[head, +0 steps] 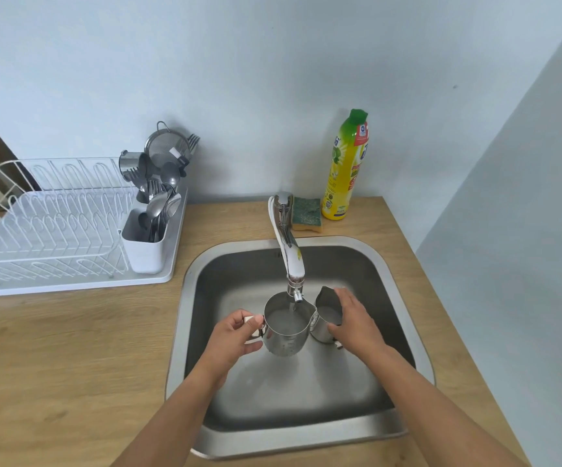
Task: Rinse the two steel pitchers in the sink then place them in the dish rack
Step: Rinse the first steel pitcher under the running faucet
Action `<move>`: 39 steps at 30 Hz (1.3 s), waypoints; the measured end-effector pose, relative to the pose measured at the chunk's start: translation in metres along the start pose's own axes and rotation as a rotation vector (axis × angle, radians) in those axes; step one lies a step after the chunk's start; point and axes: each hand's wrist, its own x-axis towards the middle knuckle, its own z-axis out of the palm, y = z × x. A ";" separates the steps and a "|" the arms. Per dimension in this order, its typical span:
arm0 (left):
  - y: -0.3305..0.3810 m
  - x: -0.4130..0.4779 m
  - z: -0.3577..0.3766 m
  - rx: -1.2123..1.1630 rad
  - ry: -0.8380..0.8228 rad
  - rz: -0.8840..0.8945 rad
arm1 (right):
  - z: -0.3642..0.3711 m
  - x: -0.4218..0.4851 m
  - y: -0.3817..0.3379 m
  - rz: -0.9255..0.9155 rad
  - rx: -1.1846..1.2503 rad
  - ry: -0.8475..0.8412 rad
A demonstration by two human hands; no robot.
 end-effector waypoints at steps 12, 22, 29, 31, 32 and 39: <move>-0.002 0.004 0.003 -0.013 -0.014 -0.002 | -0.002 -0.037 -0.023 -0.138 0.470 -0.228; -0.006 0.004 0.009 -0.021 -0.004 -0.020 | 0.017 -0.036 -0.036 -0.084 0.745 -0.192; -0.017 0.002 0.002 0.068 0.023 -0.062 | 0.020 -0.036 -0.034 -0.045 0.659 -0.264; -0.017 0.003 0.004 0.064 0.022 -0.058 | 0.018 -0.037 -0.034 -0.037 0.668 -0.263; -0.016 0.003 0.004 0.058 0.026 -0.047 | 0.019 -0.038 -0.035 -0.033 0.673 -0.258; -0.018 0.004 0.002 0.081 0.026 -0.103 | 0.013 -0.035 -0.038 -0.027 0.604 -0.277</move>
